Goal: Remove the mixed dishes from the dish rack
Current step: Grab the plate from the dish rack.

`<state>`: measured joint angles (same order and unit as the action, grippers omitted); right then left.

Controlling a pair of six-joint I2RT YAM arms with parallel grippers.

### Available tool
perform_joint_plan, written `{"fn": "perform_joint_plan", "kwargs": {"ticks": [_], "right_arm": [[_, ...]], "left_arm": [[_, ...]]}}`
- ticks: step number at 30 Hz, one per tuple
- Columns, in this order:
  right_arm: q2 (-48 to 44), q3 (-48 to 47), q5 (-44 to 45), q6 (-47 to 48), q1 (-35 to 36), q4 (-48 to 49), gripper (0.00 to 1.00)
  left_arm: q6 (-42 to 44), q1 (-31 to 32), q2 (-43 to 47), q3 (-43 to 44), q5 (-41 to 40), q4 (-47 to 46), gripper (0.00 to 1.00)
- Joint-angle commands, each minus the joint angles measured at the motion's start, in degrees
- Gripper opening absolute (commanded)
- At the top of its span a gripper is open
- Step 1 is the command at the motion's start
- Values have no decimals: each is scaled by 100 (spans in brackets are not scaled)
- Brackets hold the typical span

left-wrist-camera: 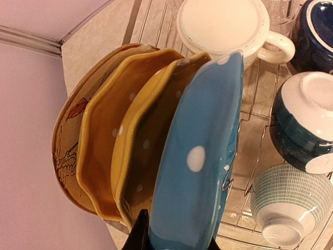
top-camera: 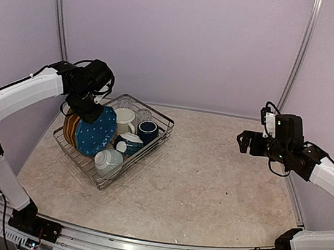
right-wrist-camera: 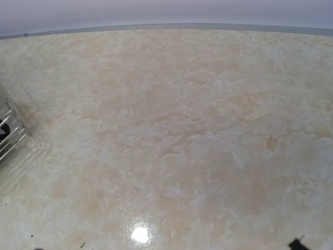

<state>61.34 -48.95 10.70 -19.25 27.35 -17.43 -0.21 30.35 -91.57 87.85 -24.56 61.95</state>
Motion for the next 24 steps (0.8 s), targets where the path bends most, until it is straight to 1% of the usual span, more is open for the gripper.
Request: {"fn": "perform_joint_plan", "kwargs": {"ticks": [1, 3, 8, 10, 16, 21, 24], "right_arm": [[63, 26, -79, -86, 50, 108, 100], [87, 26, -89, -92, 51, 116, 100], [95, 27, -94, -114, 50, 131, 100], [101, 27, -119, -115, 46, 161, 100], [182, -18, -145, -110, 46, 198, 100], [292, -100, -184, -104, 47, 218, 100], [338, -104, -326, -143, 52, 330, 100]], "left_arm": [[-167, 135, 397, 367, -340, -262, 0], [-184, 179, 450, 384, -344, -281, 0], [-302, 260, 438, 496, -901, -280, 0], [-320, 270, 453, 540, -960, -286, 0], [-492, 327, 579, 831, -713, -84, 0], [-526, 338, 763, 968, -668, 8, 0], [-655, 340, 861, 1074, -449, 53, 0]]}}
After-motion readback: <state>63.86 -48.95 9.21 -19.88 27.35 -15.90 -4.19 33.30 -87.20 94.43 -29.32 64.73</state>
